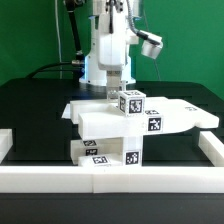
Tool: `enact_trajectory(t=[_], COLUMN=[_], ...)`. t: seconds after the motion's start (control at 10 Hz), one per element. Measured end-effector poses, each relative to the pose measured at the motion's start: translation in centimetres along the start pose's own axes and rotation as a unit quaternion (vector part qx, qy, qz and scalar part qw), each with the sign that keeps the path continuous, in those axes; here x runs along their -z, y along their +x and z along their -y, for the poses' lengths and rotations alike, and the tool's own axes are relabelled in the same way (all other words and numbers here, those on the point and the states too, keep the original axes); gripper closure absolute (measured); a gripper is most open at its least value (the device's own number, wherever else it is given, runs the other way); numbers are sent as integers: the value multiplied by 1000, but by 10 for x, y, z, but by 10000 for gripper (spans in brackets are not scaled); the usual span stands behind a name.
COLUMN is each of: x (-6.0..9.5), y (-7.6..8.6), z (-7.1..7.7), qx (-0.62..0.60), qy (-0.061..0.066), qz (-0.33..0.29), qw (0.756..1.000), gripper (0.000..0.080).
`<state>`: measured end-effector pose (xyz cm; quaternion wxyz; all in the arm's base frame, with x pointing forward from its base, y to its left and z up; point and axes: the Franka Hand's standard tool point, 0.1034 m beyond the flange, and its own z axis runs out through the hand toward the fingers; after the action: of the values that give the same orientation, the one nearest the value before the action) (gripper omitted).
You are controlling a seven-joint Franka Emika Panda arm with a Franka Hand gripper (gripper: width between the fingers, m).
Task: Assemble chair
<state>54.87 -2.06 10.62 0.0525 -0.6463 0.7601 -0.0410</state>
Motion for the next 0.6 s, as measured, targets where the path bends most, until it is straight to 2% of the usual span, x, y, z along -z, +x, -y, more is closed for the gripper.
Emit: enact_trajectory(t=[0.2,0.4,0.5,0.6], x=[0,-1,-1,0], y=[-2,-2,-2,-6], z=[1,0,0,1], qx=[-73,-67,-50,-35], qy=[3,3,0,-8], qz=[1,0,0,2], qw=[997,998,999,999], gripper=[528,528,362,231])
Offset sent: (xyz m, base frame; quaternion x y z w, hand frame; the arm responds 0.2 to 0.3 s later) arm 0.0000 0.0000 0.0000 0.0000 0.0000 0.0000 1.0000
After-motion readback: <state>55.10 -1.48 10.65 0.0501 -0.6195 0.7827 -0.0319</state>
